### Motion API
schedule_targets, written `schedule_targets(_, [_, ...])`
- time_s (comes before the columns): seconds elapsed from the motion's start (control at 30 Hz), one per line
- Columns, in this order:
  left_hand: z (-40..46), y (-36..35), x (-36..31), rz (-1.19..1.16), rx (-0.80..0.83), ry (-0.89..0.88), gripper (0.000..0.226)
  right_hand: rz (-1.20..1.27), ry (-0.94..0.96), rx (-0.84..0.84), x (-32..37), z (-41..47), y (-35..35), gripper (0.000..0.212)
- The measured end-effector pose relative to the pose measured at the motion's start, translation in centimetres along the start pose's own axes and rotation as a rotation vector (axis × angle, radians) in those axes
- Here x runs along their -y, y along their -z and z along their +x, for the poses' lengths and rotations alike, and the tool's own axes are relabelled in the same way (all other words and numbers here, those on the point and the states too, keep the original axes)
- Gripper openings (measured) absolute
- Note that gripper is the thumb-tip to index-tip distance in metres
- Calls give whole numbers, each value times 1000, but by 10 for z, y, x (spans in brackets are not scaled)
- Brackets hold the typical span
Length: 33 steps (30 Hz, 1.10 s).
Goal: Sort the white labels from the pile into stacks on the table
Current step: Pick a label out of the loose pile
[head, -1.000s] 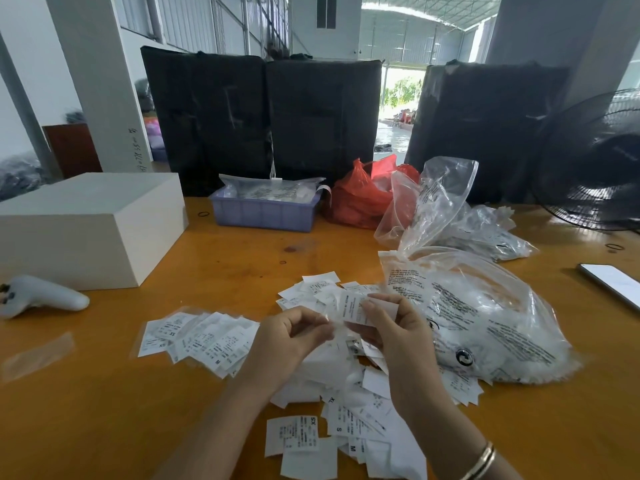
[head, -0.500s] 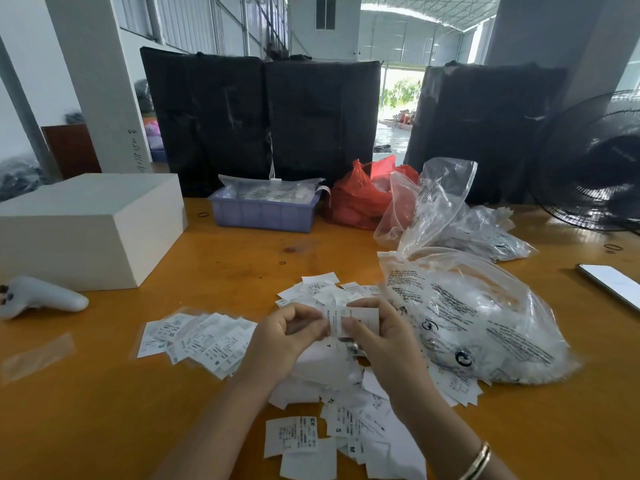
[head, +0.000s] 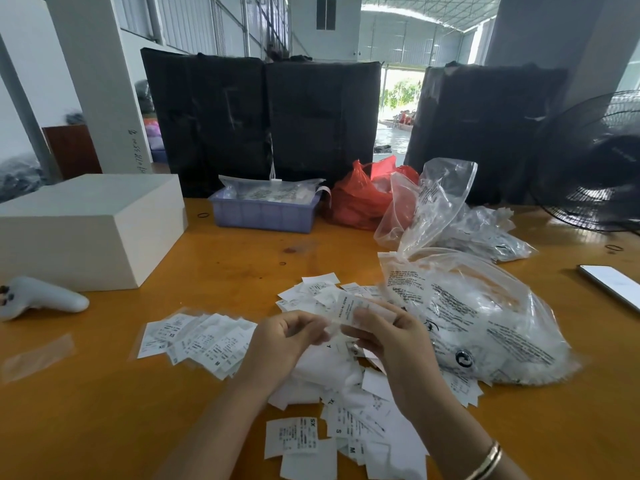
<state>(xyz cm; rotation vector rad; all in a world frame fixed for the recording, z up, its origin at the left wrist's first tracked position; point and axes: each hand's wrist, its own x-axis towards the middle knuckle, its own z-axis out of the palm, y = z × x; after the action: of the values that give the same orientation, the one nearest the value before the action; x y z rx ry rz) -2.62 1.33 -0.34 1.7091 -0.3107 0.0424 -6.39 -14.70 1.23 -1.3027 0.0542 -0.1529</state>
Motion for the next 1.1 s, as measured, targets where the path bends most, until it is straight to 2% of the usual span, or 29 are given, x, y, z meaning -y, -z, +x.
schedule_targets(0.13, [1, 0, 1, 19, 1, -8, 9, -142, 39, -36, -2, 0, -2, 7])
schedule_targets(0.23, [1, 0, 1, 16, 18, 5, 10, -240, 76, -43, -4, 0, -5, 6])
schedule_targets(0.47, [1, 1, 0, 25, -37, 21, 10, -83, 94, -58, 1, -2, -1, 4])
schedule_targets(0.73, [1, 1, -1, 55, -35, 13, 9, -136, 108, -78, -2, 0, -2, 3])
schedule_targets(1.1, [0, 3, -4, 4, -7, 63, 8, -322, -9, 44, -1, 3, 2, 5])
